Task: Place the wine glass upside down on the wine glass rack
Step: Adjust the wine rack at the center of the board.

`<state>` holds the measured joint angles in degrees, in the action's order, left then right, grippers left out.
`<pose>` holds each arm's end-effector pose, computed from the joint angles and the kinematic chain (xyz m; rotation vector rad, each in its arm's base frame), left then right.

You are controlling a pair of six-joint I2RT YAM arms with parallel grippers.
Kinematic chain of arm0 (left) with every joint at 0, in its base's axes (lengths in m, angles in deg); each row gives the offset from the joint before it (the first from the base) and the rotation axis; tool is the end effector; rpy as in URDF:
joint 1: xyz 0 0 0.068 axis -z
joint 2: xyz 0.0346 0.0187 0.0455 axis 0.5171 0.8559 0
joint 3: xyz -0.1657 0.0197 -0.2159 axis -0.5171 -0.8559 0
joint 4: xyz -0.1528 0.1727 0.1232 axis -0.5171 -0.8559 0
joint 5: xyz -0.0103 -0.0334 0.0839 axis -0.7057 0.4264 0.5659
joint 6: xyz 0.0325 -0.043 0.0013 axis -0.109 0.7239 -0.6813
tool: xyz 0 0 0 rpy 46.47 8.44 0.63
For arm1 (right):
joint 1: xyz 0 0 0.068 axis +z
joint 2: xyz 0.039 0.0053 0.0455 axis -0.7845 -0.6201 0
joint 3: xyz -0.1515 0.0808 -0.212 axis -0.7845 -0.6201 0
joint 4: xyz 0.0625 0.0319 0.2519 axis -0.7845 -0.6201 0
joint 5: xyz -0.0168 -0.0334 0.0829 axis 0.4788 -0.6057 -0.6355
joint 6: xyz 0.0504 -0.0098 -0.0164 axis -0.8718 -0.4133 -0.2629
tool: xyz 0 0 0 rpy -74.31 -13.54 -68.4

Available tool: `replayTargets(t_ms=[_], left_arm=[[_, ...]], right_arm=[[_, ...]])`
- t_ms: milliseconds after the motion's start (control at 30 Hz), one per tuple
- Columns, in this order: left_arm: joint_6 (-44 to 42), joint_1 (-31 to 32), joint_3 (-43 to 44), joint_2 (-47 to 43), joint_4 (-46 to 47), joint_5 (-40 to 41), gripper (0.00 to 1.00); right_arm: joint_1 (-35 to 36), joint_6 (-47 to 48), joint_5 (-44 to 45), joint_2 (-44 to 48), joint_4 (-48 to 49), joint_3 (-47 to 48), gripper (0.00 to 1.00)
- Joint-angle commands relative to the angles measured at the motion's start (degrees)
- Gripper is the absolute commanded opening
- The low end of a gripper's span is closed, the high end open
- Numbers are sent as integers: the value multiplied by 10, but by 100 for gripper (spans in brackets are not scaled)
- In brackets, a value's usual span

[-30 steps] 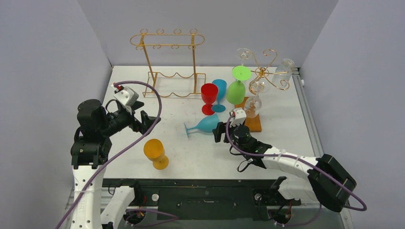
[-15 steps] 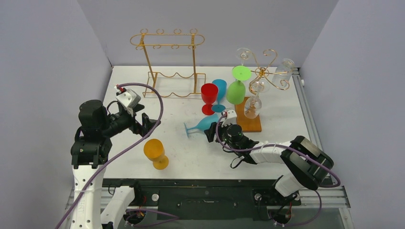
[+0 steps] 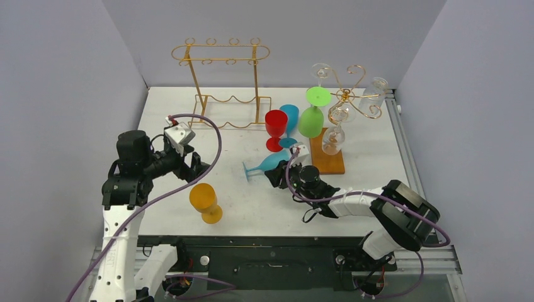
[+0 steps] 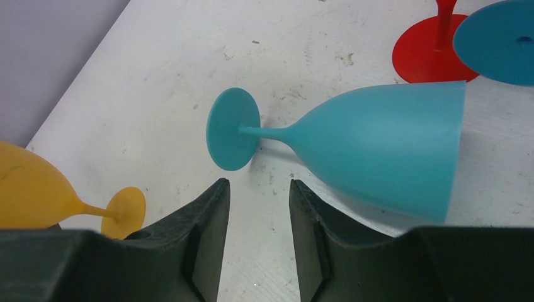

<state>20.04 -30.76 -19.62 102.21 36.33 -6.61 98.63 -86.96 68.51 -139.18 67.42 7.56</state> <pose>0.1490 -0.0243 0.3794 0.7435 1.8536 -0.5354 0.1946 0.2099 0.1733 -0.2760 1.9057 0.9800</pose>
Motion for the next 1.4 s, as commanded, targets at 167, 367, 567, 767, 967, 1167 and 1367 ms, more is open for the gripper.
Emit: replayTargets(t_ms=[167, 367, 567, 767, 967, 1167, 1367], left_arm=[[-26, -1, -2, 4, -4, 7, 87], [1, 6, 7, 13, 17, 3, 88], [6, 11, 25, 21, 16, 4, 89], [1, 11, 40, 21, 4, 3, 89], [1, 14, 44, 18, 1, 4, 89], [8, 20, 50, 20, 2, 4, 90], [3, 29, 68, 28, -14, 11, 90]], right_arm=[[-16, 57, 96, 127, -88, -13, 60], [19, 144, 90, 296, -298, 54, 58], [21, 217, -14, 365, -639, 305, 52], [3, 270, 44, 312, -791, 548, 53], [-197, 302, -40, 169, -852, 730, 54], [-325, 348, -143, 32, -903, 827, 51], [-376, 367, -179, -20, -909, 851, 48]])
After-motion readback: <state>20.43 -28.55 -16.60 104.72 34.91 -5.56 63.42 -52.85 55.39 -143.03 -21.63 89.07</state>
